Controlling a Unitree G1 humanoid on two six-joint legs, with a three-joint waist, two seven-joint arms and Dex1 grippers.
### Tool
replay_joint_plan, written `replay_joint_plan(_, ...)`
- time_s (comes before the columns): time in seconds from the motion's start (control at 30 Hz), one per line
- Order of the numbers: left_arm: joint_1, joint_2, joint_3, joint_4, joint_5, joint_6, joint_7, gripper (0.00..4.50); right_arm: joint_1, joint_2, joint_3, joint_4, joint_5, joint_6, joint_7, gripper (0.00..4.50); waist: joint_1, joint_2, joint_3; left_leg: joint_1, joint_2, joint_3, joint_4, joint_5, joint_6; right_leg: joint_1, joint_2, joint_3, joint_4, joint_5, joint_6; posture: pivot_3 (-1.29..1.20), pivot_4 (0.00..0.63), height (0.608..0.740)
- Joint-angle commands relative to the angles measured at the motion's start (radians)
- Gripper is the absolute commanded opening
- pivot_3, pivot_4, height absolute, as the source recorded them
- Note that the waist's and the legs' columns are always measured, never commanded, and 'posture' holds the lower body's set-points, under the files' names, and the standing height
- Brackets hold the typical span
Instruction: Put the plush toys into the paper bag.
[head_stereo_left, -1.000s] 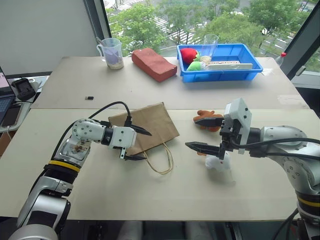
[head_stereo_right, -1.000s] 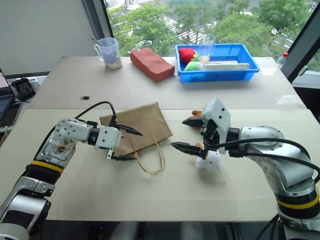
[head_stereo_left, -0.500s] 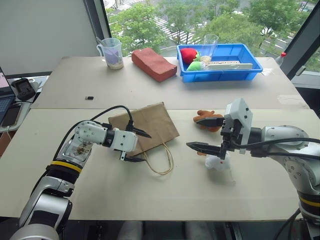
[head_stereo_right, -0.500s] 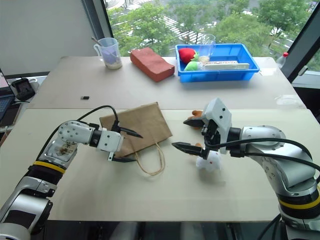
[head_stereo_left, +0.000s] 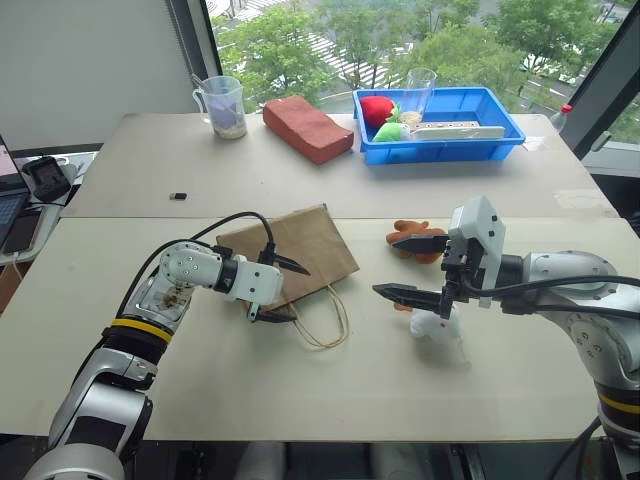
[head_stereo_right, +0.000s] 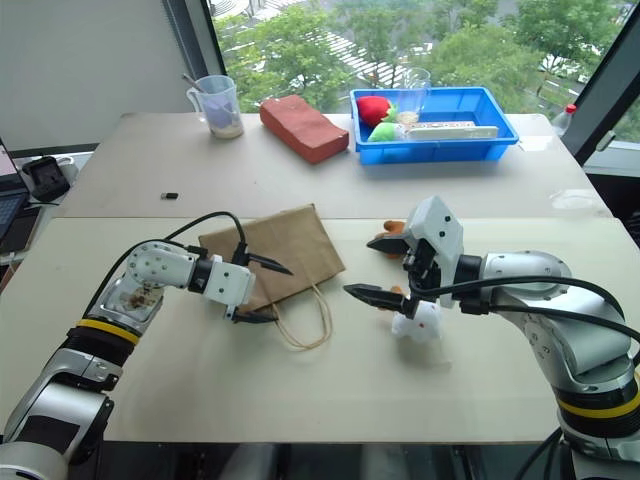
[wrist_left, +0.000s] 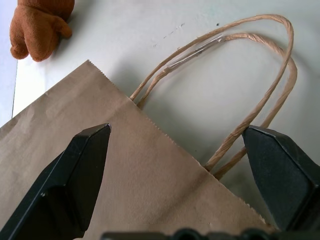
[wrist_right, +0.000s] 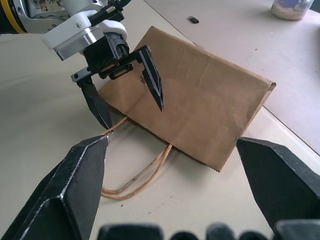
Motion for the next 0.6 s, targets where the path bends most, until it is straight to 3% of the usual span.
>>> replay_joint_plan(0.03, 0.001, -0.003, -0.007, -0.034, 0.002, -0.017, 0.008, 4.41, -0.015, -0.012, -0.023, -0.023, 0.012, -0.002, -0.004, 4.50, 0.001, 0.000, 0.000, 0.000, 0.000, 0.000, 0.000, 0.000, 0.000, 0.000, 0.000, 0.000, 0.000, 0.000, 0.000, 0.00, 0.150, 0.740)
replay_joint_plan(0.6, 0.062, -0.088, -0.100, -0.205, 0.036, 0.113, 0.055, 4.41, -0.028, -0.004, -0.022, -0.027, 0.020, 0.013, -0.029, 4.50, 0.003, 0.000, 0.000, 0.000, 0.000, 0.000, 0.002, 0.000, 0.000, 0.000, 0.000, 0.000, -0.001, 0.000, 0.000, 0.00, 0.150, 0.740)
